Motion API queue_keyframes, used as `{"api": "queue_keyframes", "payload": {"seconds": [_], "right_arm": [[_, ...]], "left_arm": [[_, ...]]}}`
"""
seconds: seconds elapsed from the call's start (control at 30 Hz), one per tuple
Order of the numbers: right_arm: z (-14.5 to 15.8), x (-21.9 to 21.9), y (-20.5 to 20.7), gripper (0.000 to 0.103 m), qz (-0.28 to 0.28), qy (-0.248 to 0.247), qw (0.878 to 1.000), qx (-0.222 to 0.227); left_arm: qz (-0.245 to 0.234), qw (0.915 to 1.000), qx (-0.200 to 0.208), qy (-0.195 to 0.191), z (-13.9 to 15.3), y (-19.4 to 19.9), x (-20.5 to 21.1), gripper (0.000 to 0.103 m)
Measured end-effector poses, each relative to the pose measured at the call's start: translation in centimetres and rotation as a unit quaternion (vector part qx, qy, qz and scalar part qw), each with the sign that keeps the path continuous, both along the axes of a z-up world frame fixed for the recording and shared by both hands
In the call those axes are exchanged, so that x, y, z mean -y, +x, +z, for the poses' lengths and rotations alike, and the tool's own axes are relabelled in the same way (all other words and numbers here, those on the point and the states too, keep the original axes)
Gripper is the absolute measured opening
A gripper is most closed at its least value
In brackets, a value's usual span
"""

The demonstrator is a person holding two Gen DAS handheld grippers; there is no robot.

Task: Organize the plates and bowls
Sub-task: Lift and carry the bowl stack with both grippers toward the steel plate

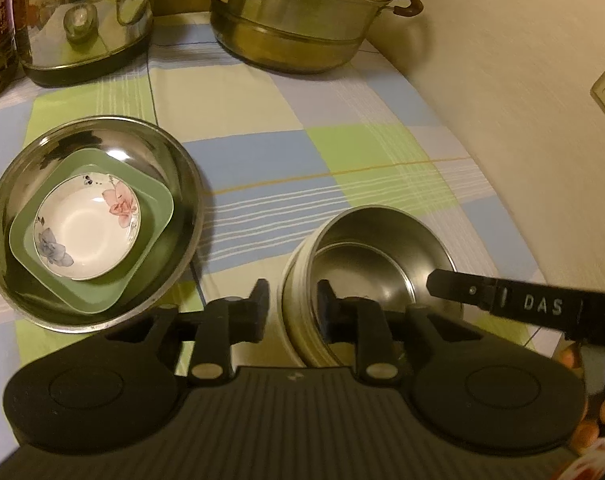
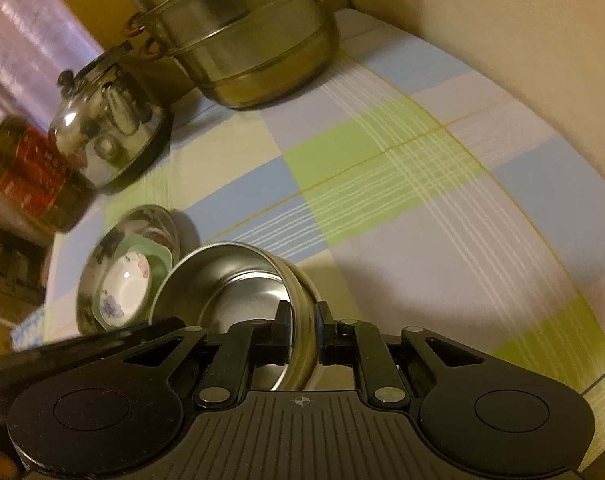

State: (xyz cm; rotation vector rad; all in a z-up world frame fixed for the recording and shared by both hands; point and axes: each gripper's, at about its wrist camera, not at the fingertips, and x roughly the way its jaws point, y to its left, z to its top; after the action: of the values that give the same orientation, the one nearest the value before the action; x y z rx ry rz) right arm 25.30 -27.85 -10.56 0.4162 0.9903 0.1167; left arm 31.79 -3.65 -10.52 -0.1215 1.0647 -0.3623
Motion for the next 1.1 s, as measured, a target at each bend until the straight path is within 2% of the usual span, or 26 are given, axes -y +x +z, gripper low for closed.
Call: {"api": "queue_keyframes", "payload": {"seconds": [0.07, 0.3, 0.4, 0.47, 0.6, 0.9, 1.1], "right_arm": [[-0.3, -0.2, -0.2, 0.044, 0.002, -0.007, 1.000, 0.004], [-2.5, -0.3, 0.2, 0.044, -0.006, 0.002, 1.000, -0.005], [-3.2, -0.2, 0.2, 0.043, -0.010, 0.012, 1.000, -0.010], [-3.3, 0.0, 0.2, 0.031, -0.011, 0.028, 1.000, -0.008], [-3.0, -0.1, 0.5, 0.027, -0.018, 0.022, 0.999, -0.015], [-2.5, -1.1, -0.2, 0.022, -0.003, 0.010, 0.999, -0.039], [-2.3, -1.6, -0.2, 0.022, 0.004, 0.001, 0.999, -0.036]], "left_arm": [[0.001, 1.0000, -0.003, -0.001, -0.2, 0.1, 0.0, 0.028], [-0.004, 0.9998, -0.016, -0.007, -1.4, 0.2, 0.7, 0.027], [-0.005, 0.9998, -0.016, -0.005, -1.6, 0.2, 0.9, 0.027], [-0.005, 0.9999, -0.015, -0.005, -1.7, 0.2, 0.9, 0.027], [-0.005, 0.9999, -0.013, -0.003, -1.7, 0.1, 0.9, 0.028], [-0.003, 0.9997, -0.023, 0.009, -1.4, -1.5, 0.0, 0.028], [-0.001, 0.9998, -0.018, 0.010, -1.6, -1.8, -0.3, 0.027]]}}
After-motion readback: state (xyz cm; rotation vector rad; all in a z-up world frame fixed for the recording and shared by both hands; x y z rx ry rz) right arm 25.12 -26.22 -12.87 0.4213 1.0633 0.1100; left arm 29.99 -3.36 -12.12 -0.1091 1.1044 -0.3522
